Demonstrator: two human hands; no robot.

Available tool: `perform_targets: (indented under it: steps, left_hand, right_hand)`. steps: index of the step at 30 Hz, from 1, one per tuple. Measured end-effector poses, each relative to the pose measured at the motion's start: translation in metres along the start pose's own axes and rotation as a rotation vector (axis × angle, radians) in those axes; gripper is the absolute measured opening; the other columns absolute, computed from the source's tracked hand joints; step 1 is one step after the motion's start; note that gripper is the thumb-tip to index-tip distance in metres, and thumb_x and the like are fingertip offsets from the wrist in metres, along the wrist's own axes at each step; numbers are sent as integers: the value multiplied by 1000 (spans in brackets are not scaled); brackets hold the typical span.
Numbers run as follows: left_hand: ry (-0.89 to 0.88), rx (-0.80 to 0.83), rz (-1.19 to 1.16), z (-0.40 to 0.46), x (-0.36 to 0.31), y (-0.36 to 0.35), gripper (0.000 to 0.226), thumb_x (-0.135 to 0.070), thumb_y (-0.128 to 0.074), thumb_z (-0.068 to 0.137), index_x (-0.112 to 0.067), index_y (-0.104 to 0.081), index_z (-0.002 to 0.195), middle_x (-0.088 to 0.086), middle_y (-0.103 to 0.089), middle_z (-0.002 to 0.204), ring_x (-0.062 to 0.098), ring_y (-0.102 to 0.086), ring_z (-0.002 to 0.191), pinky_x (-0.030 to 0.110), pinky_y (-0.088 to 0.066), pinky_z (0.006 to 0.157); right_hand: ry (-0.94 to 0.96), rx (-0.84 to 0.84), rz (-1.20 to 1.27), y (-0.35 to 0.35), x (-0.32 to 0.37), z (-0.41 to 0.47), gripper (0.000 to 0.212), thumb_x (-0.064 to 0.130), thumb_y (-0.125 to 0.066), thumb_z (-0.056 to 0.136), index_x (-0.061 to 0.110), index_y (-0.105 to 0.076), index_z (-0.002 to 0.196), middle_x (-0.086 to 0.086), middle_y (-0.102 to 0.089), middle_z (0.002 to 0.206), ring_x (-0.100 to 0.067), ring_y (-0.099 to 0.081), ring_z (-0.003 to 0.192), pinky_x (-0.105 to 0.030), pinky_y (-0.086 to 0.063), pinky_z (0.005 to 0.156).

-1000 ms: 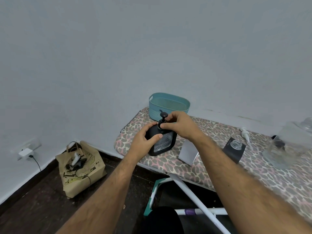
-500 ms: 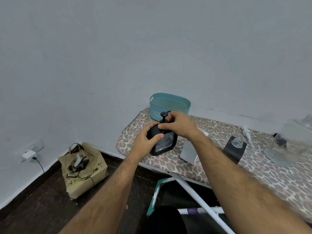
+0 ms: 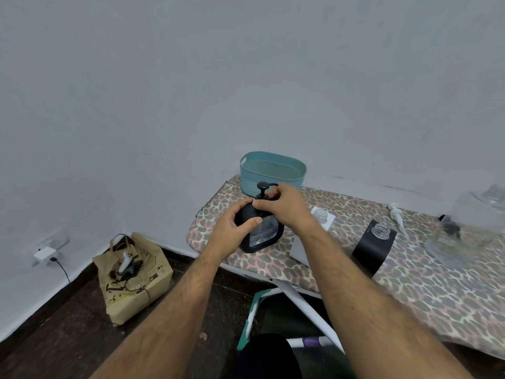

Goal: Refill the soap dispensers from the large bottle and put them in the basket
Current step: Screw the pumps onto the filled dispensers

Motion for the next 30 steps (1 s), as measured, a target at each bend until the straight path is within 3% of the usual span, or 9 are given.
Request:
perform_targets:
  steps: [3, 7, 13, 15, 17, 19, 23, 27, 30]
  left_hand:
    - [-1, 8, 30, 4, -2, 3, 43, -13, -74, 86, -25, -59, 125, -8, -64, 117, -9, -62, 99, 10, -49, 79]
    - [32, 42, 65, 12, -3, 11, 46, -16, -77, 83, -23, -63, 126, -6, -67, 117, 3, -63, 106, 14, -51, 83]
    - [57, 112, 90, 20, 0, 15, 48, -25, -82, 76, -33, -63, 120, -6, -68, 119, 8, -65, 109, 31, -53, 98]
    - [47, 116, 115, 19, -2, 14, 48, -32, -81, 73, -37, -64, 117, -8, -69, 118, 9, -65, 109, 30, -52, 97]
    - [20, 120, 107, 16, -5, 11, 45, -26, -80, 76, -37, -65, 116, -8, -70, 116, 9, -65, 109, 28, -51, 96]
    - [17, 115, 88, 15, -4, 11, 47, -22, -79, 77, -31, -64, 121, -7, -70, 116, 9, -65, 110, 27, -50, 96]
    - [56, 111, 39, 14, 0, 12, 46, -19, -79, 78, -34, -63, 118, -4, -69, 118, 10, -65, 110, 26, -53, 93]
    - [59, 108, 12, 13, 0, 10, 44, -9, -77, 82, -35, -62, 115, -5, -68, 117, 2, -66, 103, 18, -53, 83]
    - [55, 114, 1, 12, 1, 8, 46, -8, -77, 82, -31, -61, 118, -4, -67, 119, 7, -66, 107, 21, -53, 86]
  right_hand:
    - [17, -102, 31, -3, 3, -7, 42, 32, -81, 76, 11, -60, 107, 3, -62, 99, -13, -57, 89, -27, -45, 77]
    - [5, -7, 63, -14, 5, -5, 54, 18, -69, 84, 11, -53, 135, 0, -59, 127, -17, -55, 117, -28, -41, 98]
    - [-19, 76, 212, -19, 4, -3, 27, 8, -69, 85, 4, -67, 112, -5, -67, 108, -19, -63, 101, -42, -50, 98]
    - [-22, 15, 229, -17, 1, -3, 18, 13, -76, 81, 13, -62, 92, -1, -65, 92, -16, -60, 85, -38, -52, 83]
    - [-29, -81, 178, -12, -3, -6, 32, 22, -82, 75, 17, -52, 83, 5, -57, 79, -10, -52, 70, -27, -42, 65]
    - [-10, -84, 155, -18, -3, -8, 38, 28, -83, 73, 16, -53, 93, 7, -56, 83, -7, -52, 73, -24, -39, 65]
    - [-62, 29, 305, -31, -2, -8, 52, 20, -70, 80, 16, -53, 129, -1, -61, 114, -15, -60, 103, -34, -49, 91]
    - [8, 31, 311, -25, 1, -10, 10, 10, -64, 88, 11, -68, 98, -3, -67, 90, -16, -61, 83, -27, -46, 74]
    - [5, -33, 266, -20, -3, -10, 15, 18, -76, 82, 13, -65, 91, 1, -64, 84, -14, -58, 76, -25, -42, 68]
Point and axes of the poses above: each hand's wrist, its own z-axis towards the middle knuckle, its own y-axis out of the back of the hand, x = y × z, the point moved 10 cm from there along z, towards the middle knuckle
